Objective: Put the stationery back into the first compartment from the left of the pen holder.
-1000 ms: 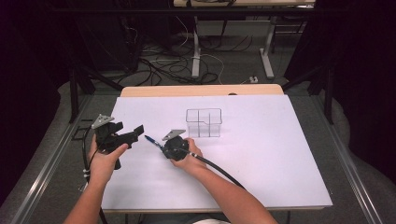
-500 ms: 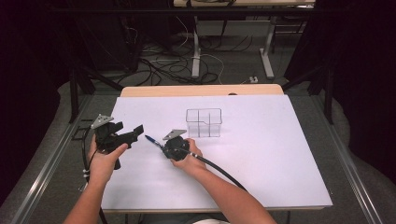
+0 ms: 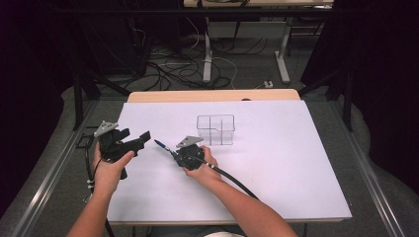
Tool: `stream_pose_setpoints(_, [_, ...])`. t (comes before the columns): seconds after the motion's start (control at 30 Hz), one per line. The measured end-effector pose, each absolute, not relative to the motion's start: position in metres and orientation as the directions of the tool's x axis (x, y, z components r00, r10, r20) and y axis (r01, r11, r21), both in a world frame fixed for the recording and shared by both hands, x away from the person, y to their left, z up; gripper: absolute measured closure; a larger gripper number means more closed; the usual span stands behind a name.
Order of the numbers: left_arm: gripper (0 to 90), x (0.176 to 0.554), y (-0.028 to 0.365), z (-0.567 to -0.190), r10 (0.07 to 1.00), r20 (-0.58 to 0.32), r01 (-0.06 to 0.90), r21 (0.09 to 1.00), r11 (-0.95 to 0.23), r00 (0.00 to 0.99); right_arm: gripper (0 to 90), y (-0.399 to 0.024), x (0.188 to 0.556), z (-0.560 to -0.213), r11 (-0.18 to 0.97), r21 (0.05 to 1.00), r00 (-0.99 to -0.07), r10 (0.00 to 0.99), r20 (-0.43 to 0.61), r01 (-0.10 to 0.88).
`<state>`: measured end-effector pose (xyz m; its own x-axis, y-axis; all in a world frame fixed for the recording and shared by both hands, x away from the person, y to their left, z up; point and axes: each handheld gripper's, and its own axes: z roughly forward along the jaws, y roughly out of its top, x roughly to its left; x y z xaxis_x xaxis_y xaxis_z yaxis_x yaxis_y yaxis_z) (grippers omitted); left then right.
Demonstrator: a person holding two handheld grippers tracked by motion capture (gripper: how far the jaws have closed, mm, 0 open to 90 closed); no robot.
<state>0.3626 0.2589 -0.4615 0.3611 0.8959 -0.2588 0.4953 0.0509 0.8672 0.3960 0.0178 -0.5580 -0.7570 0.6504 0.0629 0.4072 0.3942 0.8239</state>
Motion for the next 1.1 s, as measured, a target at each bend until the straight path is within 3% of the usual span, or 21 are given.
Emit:
stream_pose_setpoints(0.47, [16.3,0.358,0.249,-0.455,0.874,-0.257,0.485,0.874,0.029,0.411,77.4,-0.009,0.382,-0.529,0.341,0.872,-0.76,0.648,0.053,0.352])
stream_pose_setpoints(0.83, [27.5,0.353,0.239,-0.448,0.872,-0.199,0.459,0.888,-0.032,0.447,77.3,-0.034,0.373,-0.51,0.282,0.908,-0.748,0.662,0.05,0.31])
stream_pose_setpoints(0.97, [33.0,0.353,0.236,-0.446,0.862,-0.218,0.472,0.881,-0.028,0.458,77.4,-0.043,0.37,-0.505,0.27,0.914,-0.741,0.67,0.047,0.302])
stream_pose_setpoints(1.1, [33.0,0.354,0.233,-0.444,0.856,-0.244,0.492,0.87,-0.014,0.455,77.4,-0.051,0.37,-0.5,0.251,0.92,-0.728,0.683,0.052,0.301])
